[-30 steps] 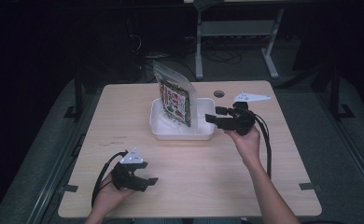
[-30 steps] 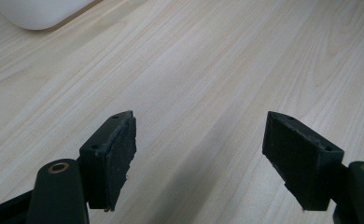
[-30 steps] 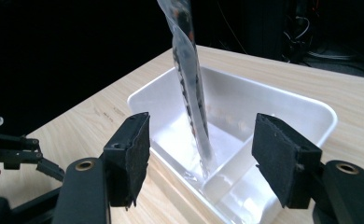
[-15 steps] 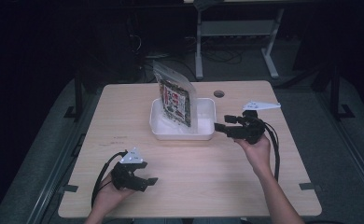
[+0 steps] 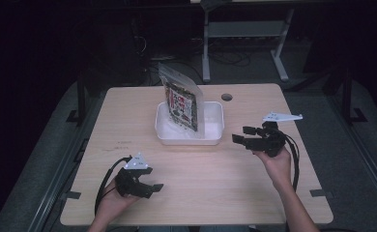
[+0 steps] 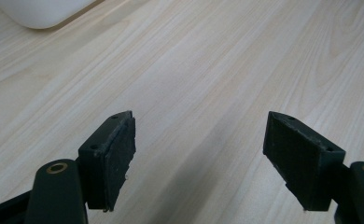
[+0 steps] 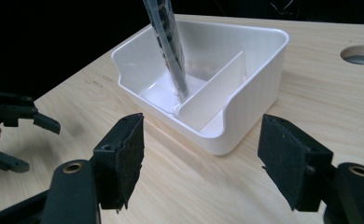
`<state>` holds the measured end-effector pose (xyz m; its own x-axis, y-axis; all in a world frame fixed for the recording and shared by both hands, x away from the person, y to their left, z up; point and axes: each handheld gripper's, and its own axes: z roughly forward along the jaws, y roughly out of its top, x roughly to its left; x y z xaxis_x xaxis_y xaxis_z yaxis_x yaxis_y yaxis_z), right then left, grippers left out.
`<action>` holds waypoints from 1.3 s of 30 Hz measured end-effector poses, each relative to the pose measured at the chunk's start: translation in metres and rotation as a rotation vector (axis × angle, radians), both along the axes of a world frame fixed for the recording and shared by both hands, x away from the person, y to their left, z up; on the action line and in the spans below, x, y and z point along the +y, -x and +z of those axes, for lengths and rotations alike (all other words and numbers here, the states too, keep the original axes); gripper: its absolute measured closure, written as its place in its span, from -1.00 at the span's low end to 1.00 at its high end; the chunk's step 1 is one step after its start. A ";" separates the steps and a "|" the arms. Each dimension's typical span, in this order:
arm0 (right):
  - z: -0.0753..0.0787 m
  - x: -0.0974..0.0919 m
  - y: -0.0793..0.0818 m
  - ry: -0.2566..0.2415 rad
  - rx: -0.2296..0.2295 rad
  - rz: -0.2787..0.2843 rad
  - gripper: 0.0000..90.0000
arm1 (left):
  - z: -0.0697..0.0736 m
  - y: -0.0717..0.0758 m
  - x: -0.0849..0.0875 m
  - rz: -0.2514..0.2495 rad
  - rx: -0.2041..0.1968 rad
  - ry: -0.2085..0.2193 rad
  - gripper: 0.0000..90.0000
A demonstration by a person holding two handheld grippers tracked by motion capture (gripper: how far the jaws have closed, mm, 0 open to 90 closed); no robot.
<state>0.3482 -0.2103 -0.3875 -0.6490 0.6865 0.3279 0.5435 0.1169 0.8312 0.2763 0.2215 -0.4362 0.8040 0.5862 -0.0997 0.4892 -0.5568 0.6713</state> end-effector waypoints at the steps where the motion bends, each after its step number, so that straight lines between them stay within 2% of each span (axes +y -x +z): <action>1: -0.001 -0.001 0.001 -0.001 0.003 -0.001 -0.32 | 0.000 0.000 0.000 0.000 -0.002 -0.001 -0.45; 6: -0.004 -0.007 0.008 0.012 0.014 0.000 -0.34 | 0.001 0.000 0.001 0.004 -0.004 0.001 -0.45; 21: -0.014 -0.026 0.027 0.003 0.041 -0.007 -0.36 | 0.000 0.000 0.001 0.003 -0.003 -0.006 -0.45; 30: -0.027 -0.035 0.040 0.011 0.076 0.000 -0.38 | -0.001 0.000 0.002 0.003 -0.001 -0.007 -0.45; 39: -0.039 -0.044 0.055 -0.001 0.100 0.005 -0.40 | -0.001 -0.001 0.002 0.004 -0.002 -0.008 -0.45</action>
